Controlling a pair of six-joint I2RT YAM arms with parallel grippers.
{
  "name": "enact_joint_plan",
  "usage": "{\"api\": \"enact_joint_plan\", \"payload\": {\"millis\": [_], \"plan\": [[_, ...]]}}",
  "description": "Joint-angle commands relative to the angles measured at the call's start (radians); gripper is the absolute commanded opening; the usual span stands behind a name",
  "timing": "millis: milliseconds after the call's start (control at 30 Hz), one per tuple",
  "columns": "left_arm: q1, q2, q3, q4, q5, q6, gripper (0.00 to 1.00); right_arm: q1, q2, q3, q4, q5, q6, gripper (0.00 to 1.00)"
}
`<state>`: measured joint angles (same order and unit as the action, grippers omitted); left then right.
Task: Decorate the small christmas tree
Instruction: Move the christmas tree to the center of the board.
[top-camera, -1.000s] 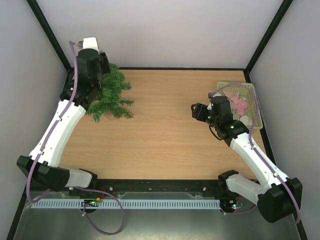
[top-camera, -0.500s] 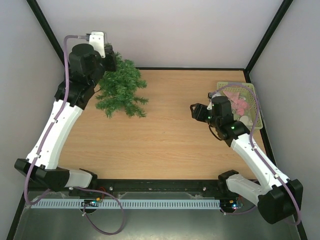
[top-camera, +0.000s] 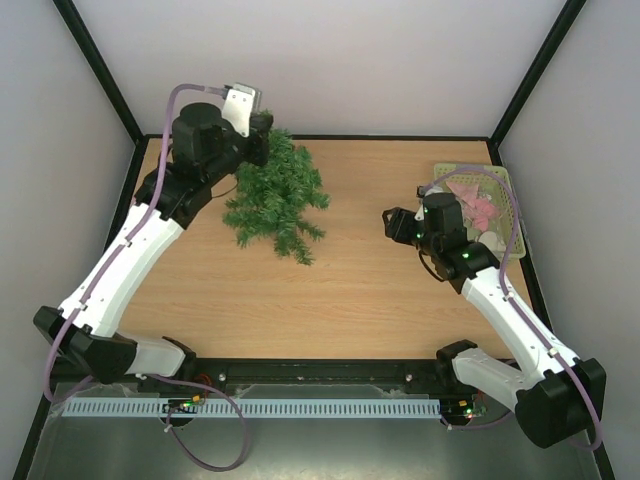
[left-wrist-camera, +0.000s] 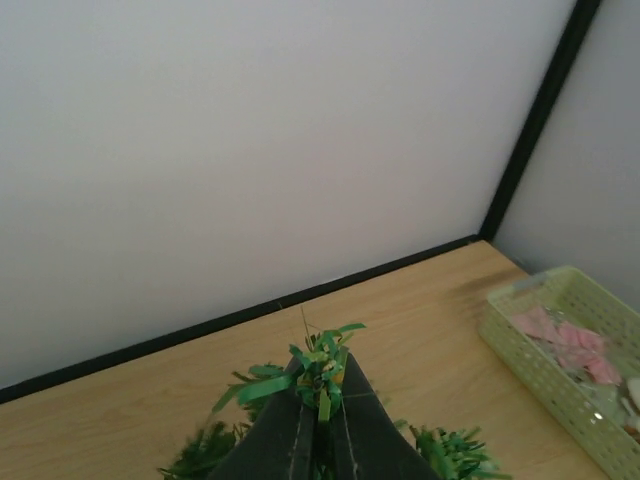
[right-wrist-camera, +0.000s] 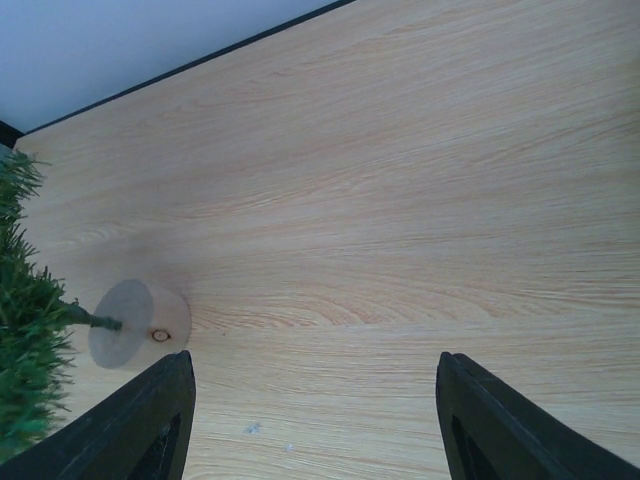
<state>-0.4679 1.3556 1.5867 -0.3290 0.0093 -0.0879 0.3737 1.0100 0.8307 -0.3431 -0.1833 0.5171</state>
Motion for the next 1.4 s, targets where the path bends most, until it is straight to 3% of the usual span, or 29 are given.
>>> {"api": "enact_joint_plan", "payload": {"millis": [0,100,200,267,433,567,800,1100,1167,1367], "plan": [[-0.024,-0.007,0.012,0.074,0.039,0.029,0.03,0.006,-0.001,0.028,-0.052,0.058,-0.025,0.64],[-0.025,-0.007,0.014,0.054,0.05,0.028,0.11,0.006,0.01,0.042,-0.076,0.091,-0.029,0.65],[-0.025,-0.015,0.037,0.017,0.043,0.011,0.56,0.006,0.026,0.065,-0.109,0.138,-0.032,0.65],[-0.026,-0.023,0.064,-0.022,0.024,-0.004,0.73,0.005,0.045,0.084,-0.125,0.195,-0.04,0.66],[-0.025,-0.087,0.064,-0.114,-0.016,-0.056,0.86,-0.008,0.148,0.139,-0.146,0.356,-0.09,0.71],[-0.024,-0.217,-0.099,-0.151,0.012,-0.104,0.99,-0.098,0.253,0.171,-0.162,0.384,-0.115,0.71],[-0.025,-0.508,-0.471,-0.146,0.073,-0.16,0.99,-0.244,0.359,0.134,-0.122,0.356,-0.148,0.71],[-0.025,-0.742,-0.801,-0.051,0.029,-0.136,0.99,-0.269,0.547,0.196,-0.098,0.447,-0.184,0.72],[-0.025,-0.757,-0.848,-0.023,0.036,-0.135,0.99,-0.27,0.582,0.199,-0.085,0.433,-0.214,0.69],[-0.025,-0.757,-0.889,0.001,0.036,-0.117,0.99,-0.271,0.63,0.225,-0.062,0.216,-0.248,0.43]]}}
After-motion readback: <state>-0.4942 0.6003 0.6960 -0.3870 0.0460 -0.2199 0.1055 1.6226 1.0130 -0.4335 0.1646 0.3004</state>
